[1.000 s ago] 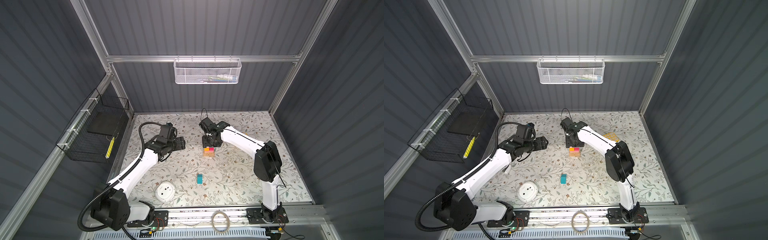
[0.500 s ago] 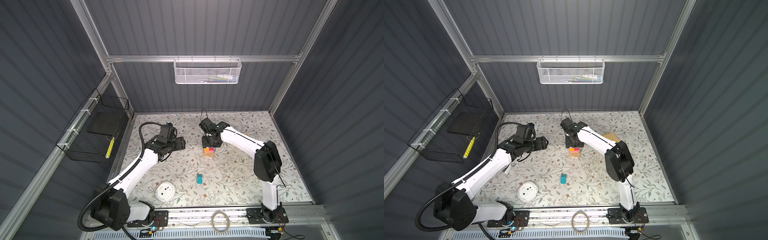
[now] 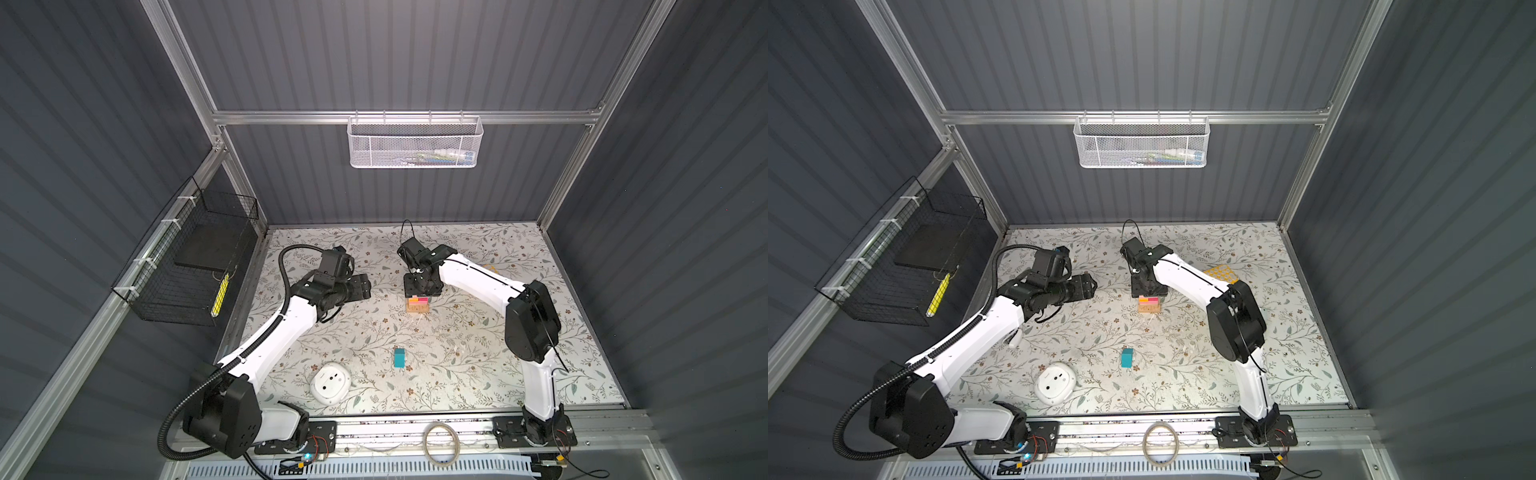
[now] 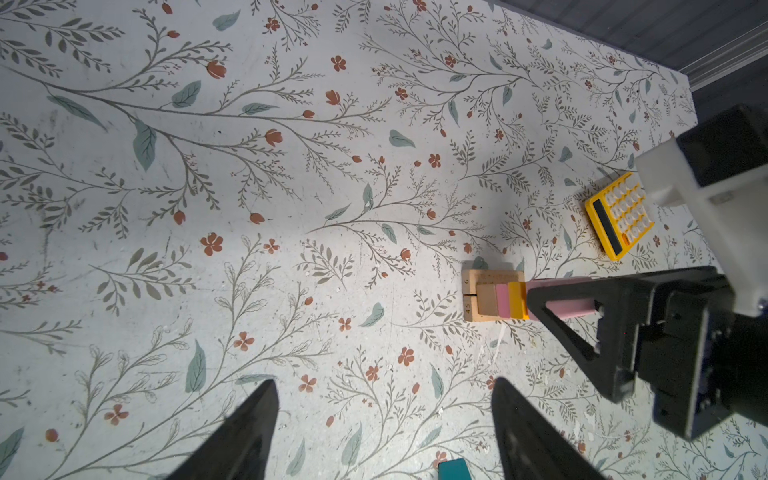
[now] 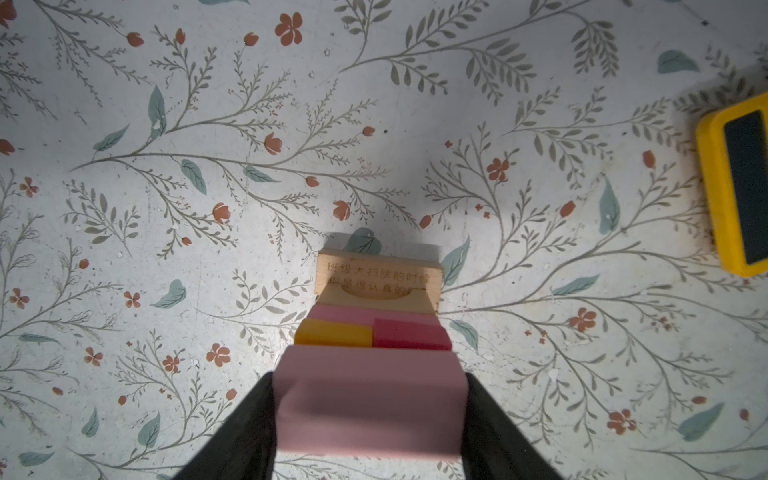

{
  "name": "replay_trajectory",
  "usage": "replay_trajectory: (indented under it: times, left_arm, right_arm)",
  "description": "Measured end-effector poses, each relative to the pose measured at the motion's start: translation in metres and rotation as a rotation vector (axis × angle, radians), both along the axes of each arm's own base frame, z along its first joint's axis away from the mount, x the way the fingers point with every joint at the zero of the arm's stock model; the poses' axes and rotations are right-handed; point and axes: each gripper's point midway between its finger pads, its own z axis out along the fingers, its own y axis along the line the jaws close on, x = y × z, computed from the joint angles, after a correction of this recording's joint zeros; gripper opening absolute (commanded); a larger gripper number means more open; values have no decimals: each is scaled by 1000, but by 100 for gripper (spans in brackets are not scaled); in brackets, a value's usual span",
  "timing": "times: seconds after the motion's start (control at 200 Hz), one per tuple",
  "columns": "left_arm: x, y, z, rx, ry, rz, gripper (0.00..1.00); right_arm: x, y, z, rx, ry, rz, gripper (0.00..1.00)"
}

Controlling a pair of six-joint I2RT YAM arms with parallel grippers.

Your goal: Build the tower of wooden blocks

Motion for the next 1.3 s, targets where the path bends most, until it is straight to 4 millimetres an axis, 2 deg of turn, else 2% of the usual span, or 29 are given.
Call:
replay_trajectory:
  times: [0.86,1.301]
  left_arm:
    - [0,0,0,-2,1,-1,80]
    - [1,1,0,-4,2,2,81]
  right_arm:
    - [-1,-1,-1,4,5,-20,55]
    - [-1,0,-2,12,9,-38,62]
